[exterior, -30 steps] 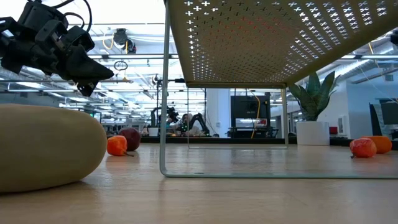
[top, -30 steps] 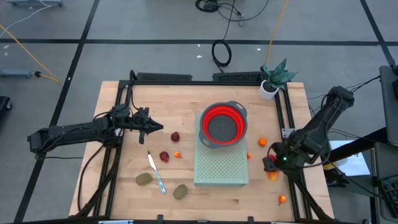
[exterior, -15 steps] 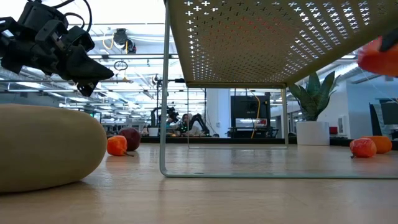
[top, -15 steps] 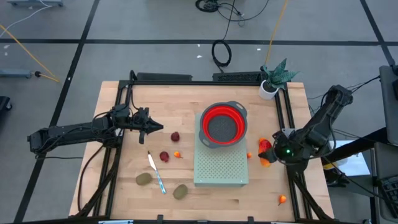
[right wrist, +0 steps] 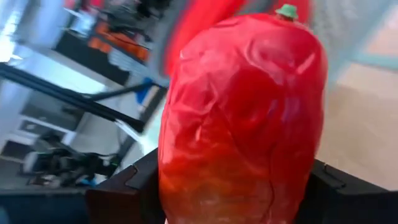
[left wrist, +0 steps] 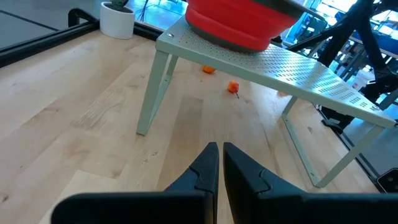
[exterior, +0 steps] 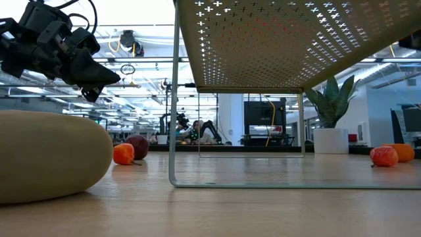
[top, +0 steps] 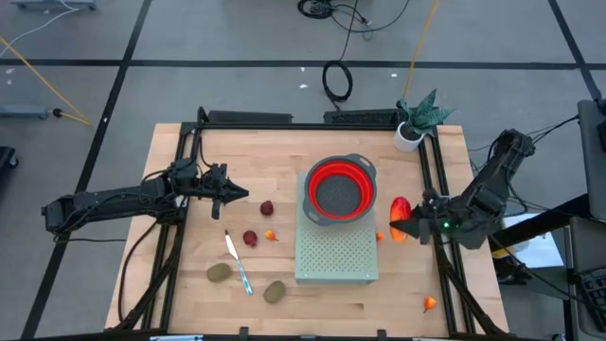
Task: Pick & Place Fruit
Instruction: Put the mango into the red strainer bowl on the shelf
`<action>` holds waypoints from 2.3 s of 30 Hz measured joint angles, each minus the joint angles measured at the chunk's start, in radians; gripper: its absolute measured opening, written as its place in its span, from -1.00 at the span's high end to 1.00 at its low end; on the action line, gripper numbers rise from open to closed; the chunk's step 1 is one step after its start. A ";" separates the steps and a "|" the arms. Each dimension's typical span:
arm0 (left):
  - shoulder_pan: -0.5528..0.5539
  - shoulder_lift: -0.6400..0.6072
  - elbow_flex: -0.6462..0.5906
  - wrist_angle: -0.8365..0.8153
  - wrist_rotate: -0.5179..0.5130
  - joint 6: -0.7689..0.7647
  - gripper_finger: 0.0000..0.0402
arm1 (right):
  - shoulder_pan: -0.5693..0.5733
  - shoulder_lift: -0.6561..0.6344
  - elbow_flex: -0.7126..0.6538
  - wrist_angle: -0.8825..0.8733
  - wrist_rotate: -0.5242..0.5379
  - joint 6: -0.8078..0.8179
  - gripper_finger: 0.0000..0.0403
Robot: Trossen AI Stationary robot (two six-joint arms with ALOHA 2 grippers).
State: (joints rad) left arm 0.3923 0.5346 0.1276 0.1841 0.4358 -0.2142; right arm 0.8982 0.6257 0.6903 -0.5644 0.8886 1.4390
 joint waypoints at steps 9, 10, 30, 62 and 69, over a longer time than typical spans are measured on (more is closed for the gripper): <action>0.000 0.000 0.000 0.000 0.000 0.000 0.89 | 0.000 -0.003 0.000 0.397 0.058 -0.522 -0.11; 0.000 0.000 0.000 0.000 0.000 0.000 0.89 | 0.000 -0.003 0.000 0.433 0.057 -0.589 -0.10; 0.000 0.000 0.000 0.000 -0.001 -0.033 0.89 | 0.000 -0.003 0.000 0.602 0.050 -1.611 -0.15; 0.000 0.000 0.000 0.000 -0.045 -0.033 0.89 | 0.000 -0.011 0.000 0.674 -0.188 -1.682 -0.14; 0.000 0.000 0.000 0.001 -0.046 -0.010 0.89 | 0.000 -0.032 0.000 0.698 -0.348 -1.511 -0.13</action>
State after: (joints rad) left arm 0.3923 0.5343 0.1276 0.1848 0.3901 -0.2242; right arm 0.8984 0.5934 0.6903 0.1335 0.5406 -0.0721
